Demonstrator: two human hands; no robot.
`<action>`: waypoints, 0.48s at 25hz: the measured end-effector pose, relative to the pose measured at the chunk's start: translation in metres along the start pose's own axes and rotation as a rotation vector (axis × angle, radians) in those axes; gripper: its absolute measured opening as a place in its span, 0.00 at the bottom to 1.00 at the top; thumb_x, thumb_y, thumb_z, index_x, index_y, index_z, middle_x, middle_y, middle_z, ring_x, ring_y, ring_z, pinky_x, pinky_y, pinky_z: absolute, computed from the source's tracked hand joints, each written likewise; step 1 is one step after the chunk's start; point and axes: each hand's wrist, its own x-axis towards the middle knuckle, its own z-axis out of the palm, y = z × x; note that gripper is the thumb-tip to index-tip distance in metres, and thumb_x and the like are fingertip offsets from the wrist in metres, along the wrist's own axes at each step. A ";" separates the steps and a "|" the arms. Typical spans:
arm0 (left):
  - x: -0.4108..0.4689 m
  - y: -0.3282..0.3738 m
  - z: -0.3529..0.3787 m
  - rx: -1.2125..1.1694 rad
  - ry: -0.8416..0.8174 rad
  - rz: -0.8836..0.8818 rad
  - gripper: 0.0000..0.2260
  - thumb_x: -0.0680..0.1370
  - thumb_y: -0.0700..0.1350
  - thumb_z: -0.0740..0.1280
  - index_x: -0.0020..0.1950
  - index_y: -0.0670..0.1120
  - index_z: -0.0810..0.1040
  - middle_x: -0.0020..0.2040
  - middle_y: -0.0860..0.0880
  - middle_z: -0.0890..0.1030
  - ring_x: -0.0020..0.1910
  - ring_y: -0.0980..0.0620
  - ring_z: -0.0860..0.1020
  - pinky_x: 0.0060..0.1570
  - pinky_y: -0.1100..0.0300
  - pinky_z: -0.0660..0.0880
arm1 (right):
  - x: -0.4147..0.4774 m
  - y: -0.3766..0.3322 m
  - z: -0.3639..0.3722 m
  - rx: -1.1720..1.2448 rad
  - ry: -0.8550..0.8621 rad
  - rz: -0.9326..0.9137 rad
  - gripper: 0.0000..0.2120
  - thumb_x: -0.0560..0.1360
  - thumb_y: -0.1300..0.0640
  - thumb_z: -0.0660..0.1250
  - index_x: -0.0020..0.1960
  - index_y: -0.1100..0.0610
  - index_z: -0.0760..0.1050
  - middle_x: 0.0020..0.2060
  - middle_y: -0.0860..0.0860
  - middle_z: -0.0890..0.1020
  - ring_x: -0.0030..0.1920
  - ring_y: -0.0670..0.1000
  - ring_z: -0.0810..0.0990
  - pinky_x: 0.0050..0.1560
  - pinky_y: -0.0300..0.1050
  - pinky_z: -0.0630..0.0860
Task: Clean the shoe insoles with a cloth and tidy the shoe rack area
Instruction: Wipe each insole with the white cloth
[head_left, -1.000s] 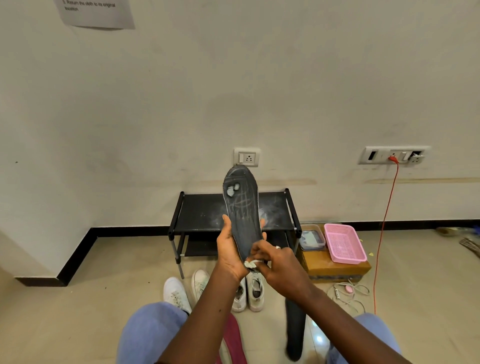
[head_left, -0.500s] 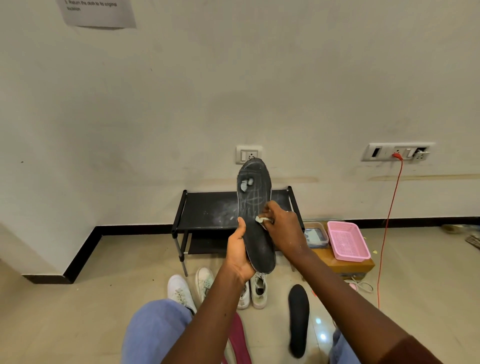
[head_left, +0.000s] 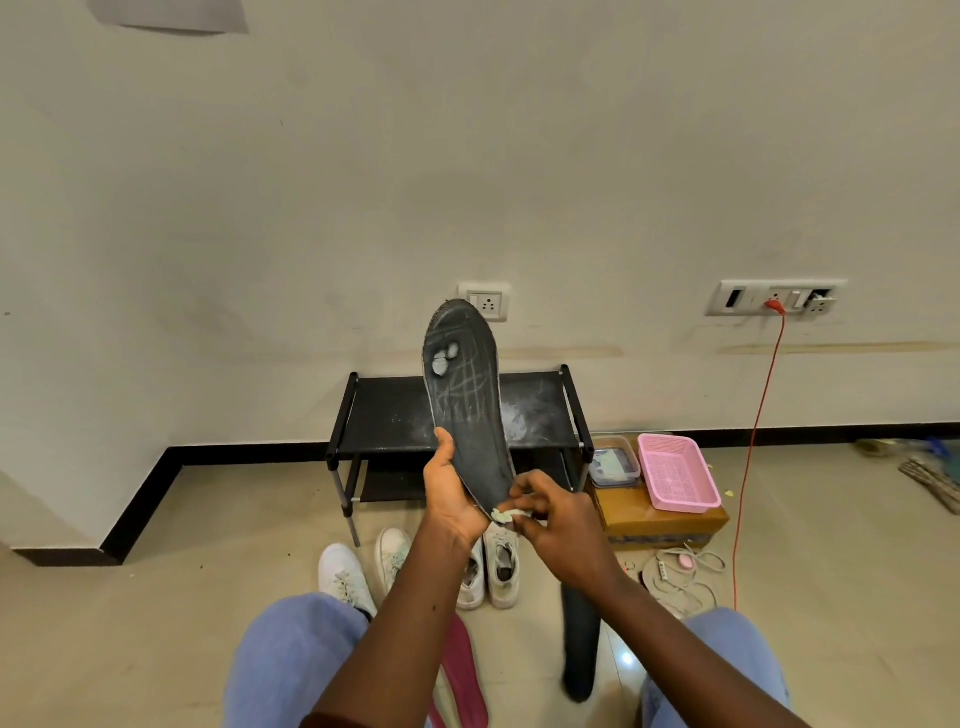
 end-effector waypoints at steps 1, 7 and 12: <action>0.001 0.000 -0.001 -0.011 -0.003 0.002 0.24 0.79 0.61 0.54 0.51 0.42 0.78 0.40 0.43 0.83 0.43 0.45 0.78 0.45 0.52 0.75 | 0.000 0.001 -0.001 0.014 0.005 0.008 0.11 0.71 0.65 0.70 0.50 0.57 0.73 0.44 0.50 0.85 0.42 0.28 0.77 0.43 0.23 0.72; -0.002 -0.005 -0.005 0.016 -0.048 -0.047 0.27 0.79 0.62 0.52 0.56 0.41 0.78 0.48 0.41 0.83 0.47 0.44 0.81 0.46 0.52 0.80 | 0.018 -0.014 -0.005 -0.071 0.139 0.000 0.10 0.73 0.62 0.68 0.54 0.58 0.74 0.46 0.51 0.82 0.42 0.39 0.77 0.41 0.25 0.73; -0.007 -0.011 -0.007 0.015 -0.085 -0.107 0.30 0.79 0.63 0.52 0.53 0.41 0.83 0.51 0.39 0.83 0.48 0.42 0.82 0.46 0.49 0.80 | 0.050 -0.024 -0.010 -0.166 0.202 0.009 0.08 0.76 0.61 0.65 0.54 0.59 0.74 0.46 0.55 0.81 0.45 0.51 0.79 0.46 0.43 0.78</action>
